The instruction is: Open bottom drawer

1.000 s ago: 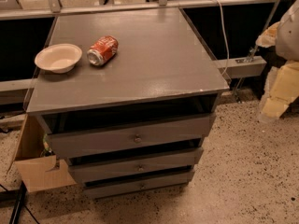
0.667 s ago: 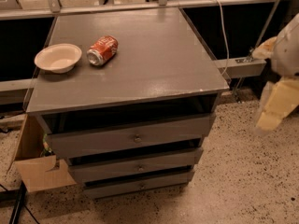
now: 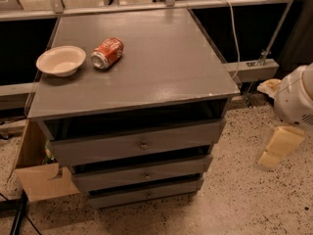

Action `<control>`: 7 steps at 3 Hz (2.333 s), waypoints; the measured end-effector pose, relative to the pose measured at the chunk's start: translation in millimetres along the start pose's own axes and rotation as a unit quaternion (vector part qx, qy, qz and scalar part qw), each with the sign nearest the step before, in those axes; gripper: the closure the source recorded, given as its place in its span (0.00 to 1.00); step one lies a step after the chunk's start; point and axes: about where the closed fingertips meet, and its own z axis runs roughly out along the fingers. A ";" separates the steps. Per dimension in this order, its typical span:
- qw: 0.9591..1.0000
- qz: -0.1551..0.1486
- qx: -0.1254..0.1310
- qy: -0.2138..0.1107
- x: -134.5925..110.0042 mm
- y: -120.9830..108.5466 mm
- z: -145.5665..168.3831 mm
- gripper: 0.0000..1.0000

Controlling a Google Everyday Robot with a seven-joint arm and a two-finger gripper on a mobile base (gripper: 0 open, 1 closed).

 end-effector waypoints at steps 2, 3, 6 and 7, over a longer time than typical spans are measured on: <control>0.999 0.010 -0.035 -0.014 31.1 29.4 85.9 0.00; 0.998 0.019 -0.059 -0.014 42.9 42.0 115.0 0.00; 0.996 0.008 -0.083 -0.032 58.2 65.1 164.9 0.00; 0.995 -0.010 -0.080 -0.055 65.8 74.6 188.7 0.00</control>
Offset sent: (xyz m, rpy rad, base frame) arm -0.0074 -0.0058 -0.1284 0.0641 0.0801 0.0100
